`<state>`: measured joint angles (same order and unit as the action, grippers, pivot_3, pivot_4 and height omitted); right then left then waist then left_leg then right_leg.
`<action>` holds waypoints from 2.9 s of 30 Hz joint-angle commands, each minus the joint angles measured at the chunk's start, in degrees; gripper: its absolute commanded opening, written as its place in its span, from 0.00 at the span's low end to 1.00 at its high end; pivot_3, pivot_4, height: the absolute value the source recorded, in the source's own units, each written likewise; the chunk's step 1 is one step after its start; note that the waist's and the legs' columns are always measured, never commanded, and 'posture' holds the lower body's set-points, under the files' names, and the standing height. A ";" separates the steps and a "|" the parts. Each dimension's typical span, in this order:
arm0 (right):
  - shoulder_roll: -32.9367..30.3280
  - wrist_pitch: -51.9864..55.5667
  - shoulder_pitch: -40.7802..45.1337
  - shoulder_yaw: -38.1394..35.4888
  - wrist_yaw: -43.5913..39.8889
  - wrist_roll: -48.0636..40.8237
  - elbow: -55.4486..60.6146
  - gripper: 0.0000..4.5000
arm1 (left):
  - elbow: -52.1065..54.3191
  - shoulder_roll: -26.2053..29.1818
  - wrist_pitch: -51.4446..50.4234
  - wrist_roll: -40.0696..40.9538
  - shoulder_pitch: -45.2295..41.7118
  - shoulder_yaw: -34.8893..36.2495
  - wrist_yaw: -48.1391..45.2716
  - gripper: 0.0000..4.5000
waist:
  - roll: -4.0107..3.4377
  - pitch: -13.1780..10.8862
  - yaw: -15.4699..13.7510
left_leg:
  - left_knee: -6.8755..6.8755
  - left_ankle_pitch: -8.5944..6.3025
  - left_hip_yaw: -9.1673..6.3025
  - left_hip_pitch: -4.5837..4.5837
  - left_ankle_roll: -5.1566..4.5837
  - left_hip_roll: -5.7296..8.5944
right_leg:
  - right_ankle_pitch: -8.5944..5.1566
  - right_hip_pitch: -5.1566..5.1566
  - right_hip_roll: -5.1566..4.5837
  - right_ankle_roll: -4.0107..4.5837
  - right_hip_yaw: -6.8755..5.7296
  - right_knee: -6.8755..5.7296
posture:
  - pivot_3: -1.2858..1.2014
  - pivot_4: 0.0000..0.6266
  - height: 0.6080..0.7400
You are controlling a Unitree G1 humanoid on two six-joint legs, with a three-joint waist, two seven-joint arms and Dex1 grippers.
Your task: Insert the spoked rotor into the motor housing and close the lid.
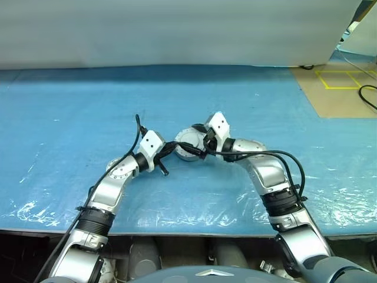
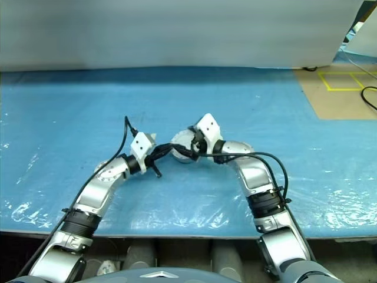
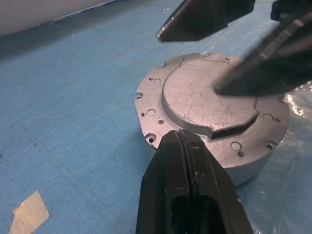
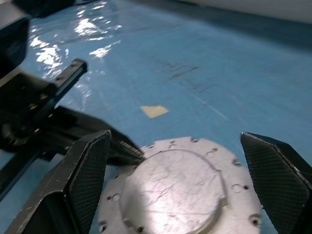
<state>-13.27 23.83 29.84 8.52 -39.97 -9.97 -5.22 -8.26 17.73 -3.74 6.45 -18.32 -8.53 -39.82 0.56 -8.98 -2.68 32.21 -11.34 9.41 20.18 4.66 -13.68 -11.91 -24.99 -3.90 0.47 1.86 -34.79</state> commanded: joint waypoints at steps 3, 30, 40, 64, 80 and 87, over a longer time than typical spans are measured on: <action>-0.11 0.91 2.93 -3.36 4.70 0.13 -3.50 1.00 | -0.01 0.19 -0.68 -0.17 0.59 -0.62 -0.55 0.00 | 0.00 0.00 0.00 | -0.01 0.00 0.00 0.00 0.00 0.00 | 0.00 0.00 0.00 0.00 0.00 0.01 | 0.52 0.24 1.00; 9.08 61.42 10.64 -34.58 16.80 -27.59 -14.31 0.63 | -0.53 0.22 0.22 -0.09 -0.10 0.05 -0.10 0.00 | -0.03 0.00 -0.12 | -0.06 0.00 0.00 -0.07 0.01 0.01 | 0.00 0.03 -0.01 0.01 -0.01 0.02 | 0.52 0.24 1.00; 11.74 64.82 10.61 -37.45 19.98 -28.23 -12.60 0.26 | -0.82 0.17 0.68 -0.43 0.07 0.84 0.37 0.00 | -0.08 0.00 0.23 | -0.11 0.01 0.02 -0.15 0.02 -0.02 | -0.01 0.02 0.02 0.00 0.02 0.00 | 0.52 0.24 1.00; 16.25 51.58 13.05 -45.00 20.82 -36.18 -11.16 0.26 | 11.32 -4.61 -19.52 27.97 7.41 20.40 5.57 0.04 | -0.15 -0.17 -0.07 | -0.38 0.01 0.03 0.35 0.03 -0.02 | 0.00 -0.40 0.06 0.00 -0.08 0.18 | 0.52 0.24 1.00; 18.55 49.25 13.24 -45.33 23.09 -44.53 -10.24 0.26 | 13.08 -12.19 -26.68 39.08 5.27 21.38 12.13 0.99 | -0.18 -0.31 -0.18 | -0.35 0.01 0.01 0.52 0.03 -0.03 | 0.13 -0.52 0.07 -0.21 -0.14 0.14 | 0.52 0.24 1.00; 17.68 51.89 11.65 -41.88 21.32 -47.71 -8.19 0.26 | 12.00 -16.27 -32.27 45.64 2.33 22.52 16.28 0.99 | -0.17 -0.31 -0.29 | -0.26 0.02 -0.02 0.57 0.03 -0.03 | 0.14 -0.51 0.10 -0.23 -0.14 0.09 | 0.52 0.24 1.00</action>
<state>3.85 74.50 41.01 -34.98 -16.15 -53.33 -16.85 2.66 1.98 -34.79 49.27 -14.71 13.66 -24.00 0.39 -9.29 -2.97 31.98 -11.32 9.38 20.77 4.69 -13.70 -11.77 -25.50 -3.79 0.24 1.70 -34.70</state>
